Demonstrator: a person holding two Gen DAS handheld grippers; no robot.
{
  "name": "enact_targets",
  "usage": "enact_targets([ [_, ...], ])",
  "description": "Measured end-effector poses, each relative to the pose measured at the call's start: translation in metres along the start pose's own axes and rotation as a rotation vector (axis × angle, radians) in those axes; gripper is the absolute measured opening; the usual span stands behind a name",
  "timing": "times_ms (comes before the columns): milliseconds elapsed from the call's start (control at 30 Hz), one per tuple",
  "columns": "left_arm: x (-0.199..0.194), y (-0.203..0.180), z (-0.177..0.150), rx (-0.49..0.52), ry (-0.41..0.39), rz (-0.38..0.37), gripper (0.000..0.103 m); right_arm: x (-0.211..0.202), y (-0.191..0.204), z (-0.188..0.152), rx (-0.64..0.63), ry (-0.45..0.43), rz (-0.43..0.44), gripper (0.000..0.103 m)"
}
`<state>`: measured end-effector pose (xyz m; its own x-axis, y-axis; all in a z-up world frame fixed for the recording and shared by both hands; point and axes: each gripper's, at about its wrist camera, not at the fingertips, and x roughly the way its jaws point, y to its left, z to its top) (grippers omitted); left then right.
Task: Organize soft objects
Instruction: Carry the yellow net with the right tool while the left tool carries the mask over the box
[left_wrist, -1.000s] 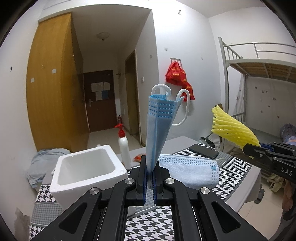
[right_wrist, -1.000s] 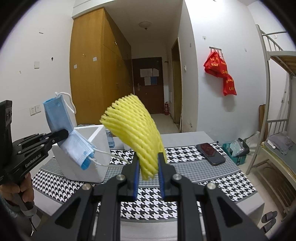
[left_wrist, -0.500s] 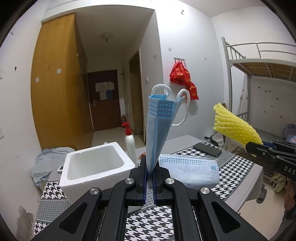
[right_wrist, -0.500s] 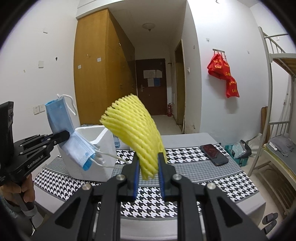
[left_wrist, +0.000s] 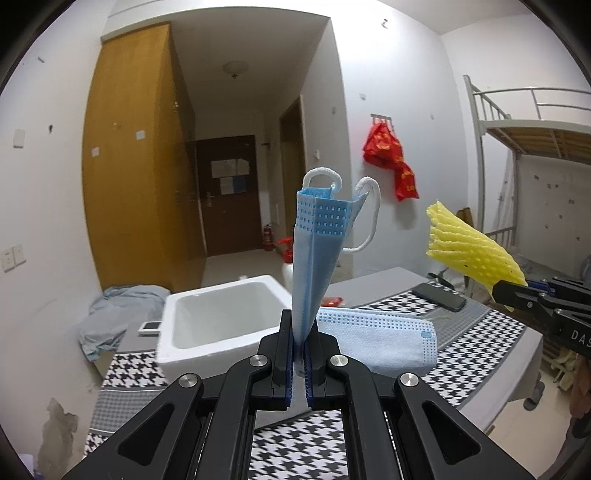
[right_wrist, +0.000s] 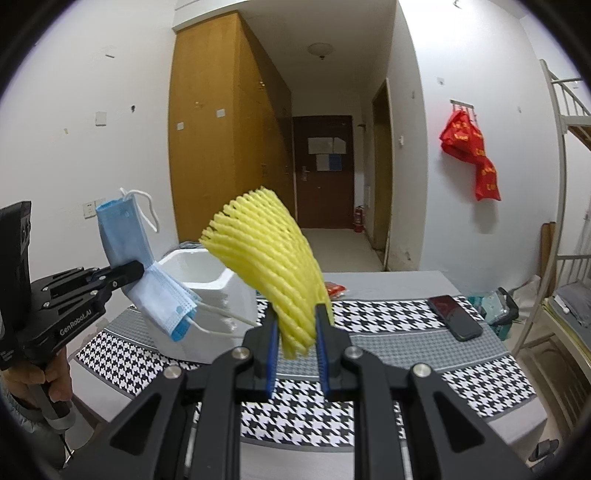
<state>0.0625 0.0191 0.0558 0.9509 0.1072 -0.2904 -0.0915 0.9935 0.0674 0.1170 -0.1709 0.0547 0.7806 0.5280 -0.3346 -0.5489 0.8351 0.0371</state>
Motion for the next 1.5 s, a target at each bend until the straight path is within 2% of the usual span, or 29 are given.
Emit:
enact_targets([
  [400,-0.022,0.044,-0.006,-0.048,-0.018,0.105,0.005,0.026,0.025,0.004,-0.019,0.01,0.093,0.021],
  [767,-0.023,0.074,-0.012,-0.088,-0.011,0.186,0.005,0.053,0.05,0.011,-0.048,0.034,0.176,0.021],
  [1500,-0.025,0.126,-0.018,-0.136,-0.004,0.336,0.005,0.119,0.092,0.037,-0.103,0.083,0.263,0.021],
])
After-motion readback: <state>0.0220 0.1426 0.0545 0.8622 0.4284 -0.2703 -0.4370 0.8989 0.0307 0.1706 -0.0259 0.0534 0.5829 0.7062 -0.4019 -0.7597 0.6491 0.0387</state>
